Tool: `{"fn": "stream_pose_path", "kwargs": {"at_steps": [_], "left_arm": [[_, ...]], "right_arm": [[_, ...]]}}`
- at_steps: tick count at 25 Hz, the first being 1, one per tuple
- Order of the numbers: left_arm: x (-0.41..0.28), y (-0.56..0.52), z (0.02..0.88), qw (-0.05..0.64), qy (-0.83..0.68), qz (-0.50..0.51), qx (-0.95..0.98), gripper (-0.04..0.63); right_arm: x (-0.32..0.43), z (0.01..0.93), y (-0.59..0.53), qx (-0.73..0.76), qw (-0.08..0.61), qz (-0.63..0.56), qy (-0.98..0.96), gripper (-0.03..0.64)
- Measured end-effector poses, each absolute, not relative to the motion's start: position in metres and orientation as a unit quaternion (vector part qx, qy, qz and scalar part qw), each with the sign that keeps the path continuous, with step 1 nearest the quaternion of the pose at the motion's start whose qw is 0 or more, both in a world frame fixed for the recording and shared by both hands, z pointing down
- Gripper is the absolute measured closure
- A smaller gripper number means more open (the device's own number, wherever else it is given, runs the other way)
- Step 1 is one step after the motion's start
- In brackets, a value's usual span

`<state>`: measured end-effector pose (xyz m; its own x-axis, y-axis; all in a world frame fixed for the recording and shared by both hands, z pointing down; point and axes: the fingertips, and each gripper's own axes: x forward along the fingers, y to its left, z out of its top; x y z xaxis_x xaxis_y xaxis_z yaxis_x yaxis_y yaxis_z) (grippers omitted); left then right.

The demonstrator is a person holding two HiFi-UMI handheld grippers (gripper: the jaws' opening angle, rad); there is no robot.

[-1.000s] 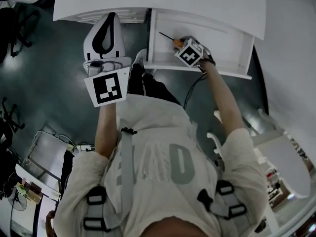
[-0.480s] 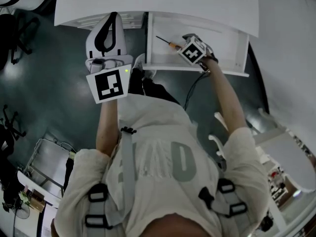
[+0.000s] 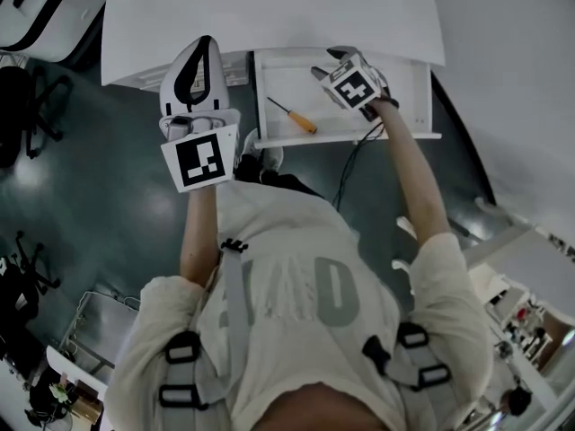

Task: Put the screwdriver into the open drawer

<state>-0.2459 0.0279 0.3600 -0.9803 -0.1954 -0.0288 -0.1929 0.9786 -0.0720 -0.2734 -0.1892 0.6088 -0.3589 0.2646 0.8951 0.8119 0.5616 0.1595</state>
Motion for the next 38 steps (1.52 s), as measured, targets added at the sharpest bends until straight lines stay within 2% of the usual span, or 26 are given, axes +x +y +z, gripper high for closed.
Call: {"fn": "stream_pose_path", "kwargs": {"at_steps": [7, 15, 21, 25, 38], "left_arm": [[-0.25, 0.014, 0.341, 0.041, 0.992, -0.038, -0.115, 0.591], [-0.254, -0.009, 0.316, 0.071, 0.986, -0.05, -0.145, 0.591], [-0.255, -0.025, 0.302, 0.088, 0.98, -0.062, -0.169, 0.591], [-0.254, -0.034, 0.298, 0.088, 0.978, -0.058, -0.182, 0.591], [-0.252, -0.045, 0.293, 0.084, 0.973, -0.076, -0.199, 0.591]], "right_arm": [[-0.308, 0.514, -0.189, -0.295, 0.339, -0.264, -0.853, 0.413], [-0.288, 0.385, -0.185, -0.223, 0.139, -0.122, -0.957, 0.419], [-0.261, 0.324, -0.199, -0.152, 0.009, 0.025, -0.988, 0.548], [-0.245, 0.316, -0.208, -0.115, -0.017, 0.021, -0.993, 0.611], [-0.233, 0.334, -0.213, -0.099, 0.008, 0.01, -0.995, 0.612]]}}
